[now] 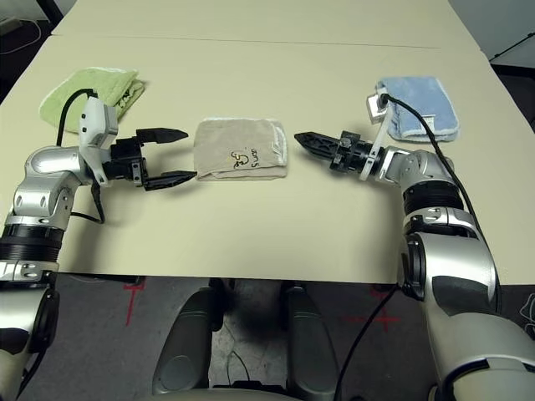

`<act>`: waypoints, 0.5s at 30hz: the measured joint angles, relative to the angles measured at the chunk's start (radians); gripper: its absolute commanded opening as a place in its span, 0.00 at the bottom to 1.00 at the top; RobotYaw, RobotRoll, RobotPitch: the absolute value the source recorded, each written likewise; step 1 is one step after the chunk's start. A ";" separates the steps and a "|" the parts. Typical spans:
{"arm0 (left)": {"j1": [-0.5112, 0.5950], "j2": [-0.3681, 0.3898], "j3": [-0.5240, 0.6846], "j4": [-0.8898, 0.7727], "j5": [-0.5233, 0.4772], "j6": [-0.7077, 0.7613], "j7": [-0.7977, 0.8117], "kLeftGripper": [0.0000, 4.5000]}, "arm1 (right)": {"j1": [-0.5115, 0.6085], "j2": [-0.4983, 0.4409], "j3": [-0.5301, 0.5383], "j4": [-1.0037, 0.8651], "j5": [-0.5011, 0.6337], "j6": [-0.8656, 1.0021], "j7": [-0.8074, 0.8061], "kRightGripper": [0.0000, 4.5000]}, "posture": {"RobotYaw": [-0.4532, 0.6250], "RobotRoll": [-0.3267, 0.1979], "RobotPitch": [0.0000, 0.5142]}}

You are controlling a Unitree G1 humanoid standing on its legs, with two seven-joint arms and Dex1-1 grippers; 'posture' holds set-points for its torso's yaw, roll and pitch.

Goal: Fold the towel and set it aside.

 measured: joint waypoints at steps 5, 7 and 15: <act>0.000 -0.001 0.000 -0.029 -0.009 0.019 0.006 1.00 | -0.016 0.031 -0.002 0.000 0.010 0.049 -0.025 0.99 | 0.51 0.62 0.51; 0.000 -0.001 0.000 -0.035 -0.014 0.028 0.010 1.00 | -0.020 0.043 -0.002 -0.003 0.013 0.057 -0.037 0.99 | 0.51 0.62 0.51; 0.000 -0.001 0.000 -0.061 -0.018 0.045 0.018 1.00 | -0.039 0.084 0.001 -0.008 0.015 0.073 -0.078 0.99 | 0.51 0.62 0.50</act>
